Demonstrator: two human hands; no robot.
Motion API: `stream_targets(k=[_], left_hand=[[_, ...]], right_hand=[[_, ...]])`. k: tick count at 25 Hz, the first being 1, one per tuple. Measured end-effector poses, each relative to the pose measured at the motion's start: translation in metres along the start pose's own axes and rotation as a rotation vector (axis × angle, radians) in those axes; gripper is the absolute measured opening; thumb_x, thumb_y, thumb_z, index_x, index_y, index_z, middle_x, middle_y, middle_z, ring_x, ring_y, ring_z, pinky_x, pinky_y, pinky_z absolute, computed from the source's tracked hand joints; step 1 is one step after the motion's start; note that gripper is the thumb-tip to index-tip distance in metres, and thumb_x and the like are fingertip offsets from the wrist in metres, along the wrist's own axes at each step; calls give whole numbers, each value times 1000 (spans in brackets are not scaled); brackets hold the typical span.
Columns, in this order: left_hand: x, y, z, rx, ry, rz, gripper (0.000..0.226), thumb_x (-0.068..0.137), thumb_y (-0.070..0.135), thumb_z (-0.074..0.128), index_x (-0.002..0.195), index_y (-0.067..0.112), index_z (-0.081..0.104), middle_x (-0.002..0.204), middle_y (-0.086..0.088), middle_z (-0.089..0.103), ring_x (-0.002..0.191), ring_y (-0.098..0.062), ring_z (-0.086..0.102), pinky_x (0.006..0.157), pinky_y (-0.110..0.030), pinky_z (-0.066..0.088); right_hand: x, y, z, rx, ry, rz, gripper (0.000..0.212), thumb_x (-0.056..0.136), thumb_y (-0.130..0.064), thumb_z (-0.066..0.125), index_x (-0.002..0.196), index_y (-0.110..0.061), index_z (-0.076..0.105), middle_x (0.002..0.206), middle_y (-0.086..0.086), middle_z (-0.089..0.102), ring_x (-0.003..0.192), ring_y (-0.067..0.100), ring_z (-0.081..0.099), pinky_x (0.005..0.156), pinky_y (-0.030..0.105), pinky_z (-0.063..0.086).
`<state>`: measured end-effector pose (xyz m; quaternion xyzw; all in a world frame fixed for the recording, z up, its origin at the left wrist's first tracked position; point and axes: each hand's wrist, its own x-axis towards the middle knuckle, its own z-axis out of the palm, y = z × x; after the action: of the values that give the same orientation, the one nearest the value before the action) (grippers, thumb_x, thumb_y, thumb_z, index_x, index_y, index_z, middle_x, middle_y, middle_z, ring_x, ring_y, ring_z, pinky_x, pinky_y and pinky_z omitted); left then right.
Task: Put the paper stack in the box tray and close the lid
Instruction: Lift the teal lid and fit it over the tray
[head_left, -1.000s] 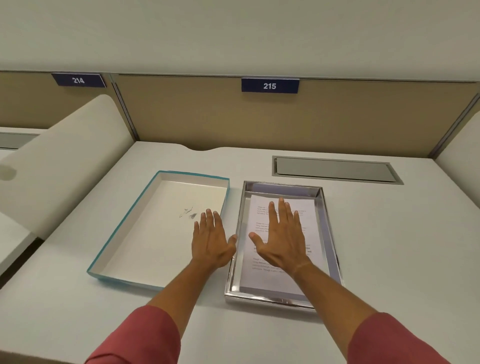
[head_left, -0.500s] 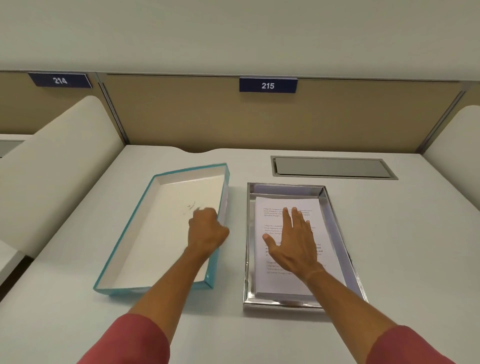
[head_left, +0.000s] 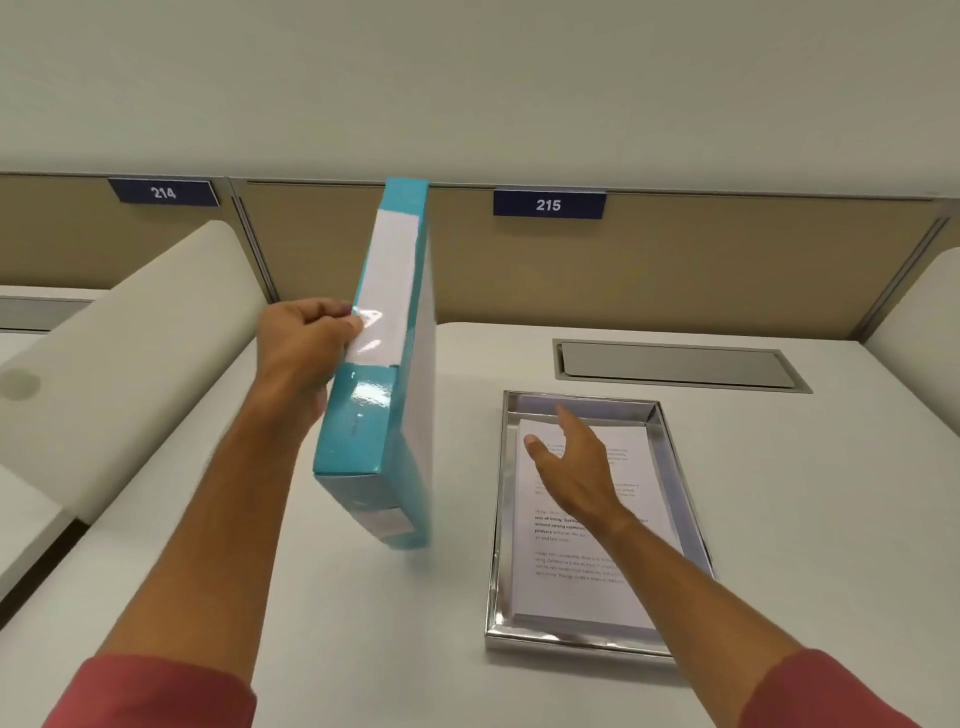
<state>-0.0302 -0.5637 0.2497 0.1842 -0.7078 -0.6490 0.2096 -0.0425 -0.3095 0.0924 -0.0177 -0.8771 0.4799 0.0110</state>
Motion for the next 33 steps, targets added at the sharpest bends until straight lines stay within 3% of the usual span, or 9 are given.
stream_targets(k=[6, 8, 11, 13, 16, 20, 22, 26, 33], left_hand=[[-13, 12, -11, -415, -273, -168, 22, 91, 6, 48, 89, 10, 70, 70, -3, 75, 58, -16, 71, 52, -22, 58], [-13, 5, -8, -463, -344, -221, 31, 93, 8, 43, 81, 12, 72, 62, -1, 74, 50, -13, 69, 45, -20, 54], [-13, -13, 1, -441, -393, -284, 24, 95, 9, 42, 94, 13, 67, 75, -3, 76, 61, -17, 72, 52, -24, 58], [-9, -29, 8, -353, -381, -273, 23, 96, 9, 47, 106, 20, 65, 94, -6, 75, 77, -20, 73, 58, -29, 60], [-7, -55, 23, -168, -418, -196, 29, 91, 10, 61, 110, 31, 65, 100, -9, 74, 90, -23, 73, 68, -38, 61], [-19, -92, 57, 185, -450, -110, 26, 87, 1, 56, 107, 9, 72, 108, -13, 73, 107, -30, 67, 98, -49, 51], [-30, -109, 74, 228, -463, -135, 22, 91, 16, 57, 91, 6, 76, 98, -13, 76, 96, -27, 69, 92, -41, 54], [-57, -141, 104, 420, -427, -160, 26, 85, 30, 67, 73, 9, 75, 69, -1, 71, 61, -15, 59, 53, -21, 46], [-91, -177, 134, 402, -363, -274, 25, 86, 20, 67, 77, -3, 71, 71, -9, 64, 63, -21, 52, 57, -24, 42]], right_hand=[[20, -10, -23, 482, -153, 260, 44, 100, -33, 44, 138, -11, 47, 140, 6, 52, 122, 23, 50, 106, 43, 42], [23, -6, -30, 599, -203, 278, 38, 101, -32, 39, 124, -10, 60, 119, 5, 64, 105, 22, 57, 92, 40, 50], [27, 2, -45, 679, -135, 285, 33, 100, -29, 40, 106, -8, 65, 95, 5, 67, 86, 20, 59, 74, 36, 51], [29, 11, -59, 648, -26, 297, 27, 99, -27, 43, 89, -15, 65, 85, 2, 66, 78, 18, 57, 69, 35, 48], [32, 32, -84, 552, 162, 309, 26, 93, -30, 53, 71, -17, 63, 77, 3, 66, 69, 17, 58, 64, 32, 49], [24, 72, -111, 389, 296, 351, 28, 88, -32, 61, 73, -9, 64, 78, 6, 66, 69, 21, 56, 65, 36, 48], [16, 90, -119, 308, 321, 356, 31, 89, -32, 61, 77, -4, 65, 76, 5, 65, 70, 22, 55, 62, 33, 46], [1, 115, -128, 202, 399, 384, 28, 90, -29, 61, 76, -5, 67, 78, 5, 68, 67, 20, 54, 56, 28, 42], [-13, 144, -134, 28, 414, 490, 27, 92, -28, 60, 77, -7, 68, 69, 1, 62, 64, 20, 52, 58, 29, 39]])
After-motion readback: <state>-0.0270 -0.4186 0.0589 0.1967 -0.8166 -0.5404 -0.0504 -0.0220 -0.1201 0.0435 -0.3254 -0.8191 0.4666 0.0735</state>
